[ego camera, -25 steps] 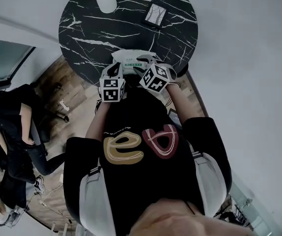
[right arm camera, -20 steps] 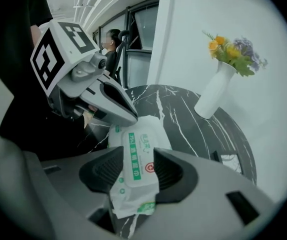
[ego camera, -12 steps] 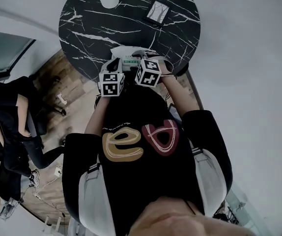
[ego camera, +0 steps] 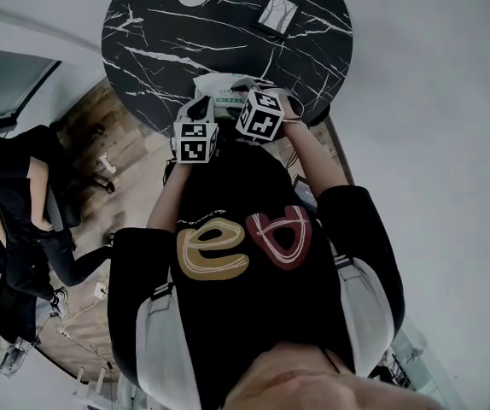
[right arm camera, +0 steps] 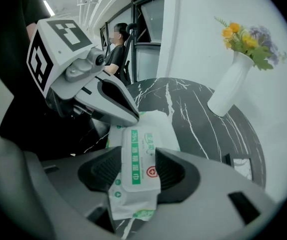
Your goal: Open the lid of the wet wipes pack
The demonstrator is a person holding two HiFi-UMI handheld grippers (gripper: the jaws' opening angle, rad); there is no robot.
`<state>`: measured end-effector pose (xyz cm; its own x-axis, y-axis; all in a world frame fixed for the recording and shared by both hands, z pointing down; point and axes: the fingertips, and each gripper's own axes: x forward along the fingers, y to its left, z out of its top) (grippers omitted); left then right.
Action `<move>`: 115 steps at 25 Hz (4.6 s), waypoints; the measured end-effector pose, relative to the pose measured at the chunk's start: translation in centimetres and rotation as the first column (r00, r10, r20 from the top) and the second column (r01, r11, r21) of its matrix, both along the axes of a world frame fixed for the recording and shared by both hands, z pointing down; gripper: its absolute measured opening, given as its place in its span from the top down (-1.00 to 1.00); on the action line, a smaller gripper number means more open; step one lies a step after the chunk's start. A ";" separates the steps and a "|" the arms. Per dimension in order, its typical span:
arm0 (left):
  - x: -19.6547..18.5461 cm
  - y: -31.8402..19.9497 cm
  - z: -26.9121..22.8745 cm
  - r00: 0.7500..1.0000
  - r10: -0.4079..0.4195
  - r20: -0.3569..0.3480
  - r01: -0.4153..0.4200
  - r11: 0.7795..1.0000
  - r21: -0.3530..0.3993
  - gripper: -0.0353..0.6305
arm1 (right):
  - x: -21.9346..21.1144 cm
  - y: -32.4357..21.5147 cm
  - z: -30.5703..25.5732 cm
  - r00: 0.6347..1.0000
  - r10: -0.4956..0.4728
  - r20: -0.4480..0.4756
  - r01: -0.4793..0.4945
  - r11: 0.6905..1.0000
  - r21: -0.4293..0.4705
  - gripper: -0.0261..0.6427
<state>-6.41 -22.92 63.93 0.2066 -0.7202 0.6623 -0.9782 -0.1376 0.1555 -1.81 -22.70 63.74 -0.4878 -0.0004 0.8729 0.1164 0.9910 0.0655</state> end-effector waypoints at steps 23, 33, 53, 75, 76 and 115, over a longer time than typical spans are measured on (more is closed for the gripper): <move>0.1 -0.1 0.9 0.994 0.078 0.073 -0.078 0.997 -0.001 0.83 | 0.0 -0.5 -0.4 0.997 0.059 0.040 -0.049 0.974 -0.222 0.28; 0.2 -0.3 0.6 0.994 0.074 0.074 -0.076 0.997 0.020 0.83 | -0.1 0.6 -2.1 0.994 -0.079 0.073 0.085 0.993 -0.086 0.54; 0.1 0.0 1.0 0.996 0.055 0.067 -0.055 0.998 -0.003 0.83 | -0.2 -0.2 -4.3 0.987 -0.119 0.112 0.123 0.992 -0.036 0.78; 0.1 -0.4 0.5 0.995 0.052 0.087 -0.053 0.999 0.007 0.83 | -0.5 -3.3 -5.7 0.985 -0.075 0.157 0.082 0.996 -0.036 0.86; 0.1 -0.4 0.5 0.995 0.052 0.086 -0.053 0.999 0.008 0.83 | -0.5 -3.6 -5.8 0.985 -0.068 0.160 0.075 0.997 -0.037 0.86; -0.3 -0.4 0.6 0.999 0.015 0.030 -0.015 1.000 0.003 0.83 | -1.5 -9.1 -3.0 0.979 0.084 0.188 -0.055 0.986 -0.159 0.80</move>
<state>-6.72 -23.34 64.53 0.1973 -0.7196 0.6658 -0.9803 -0.1529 0.1252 -3.31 -31.76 60.73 -0.6507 0.0849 0.7546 0.0467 0.9963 -0.0718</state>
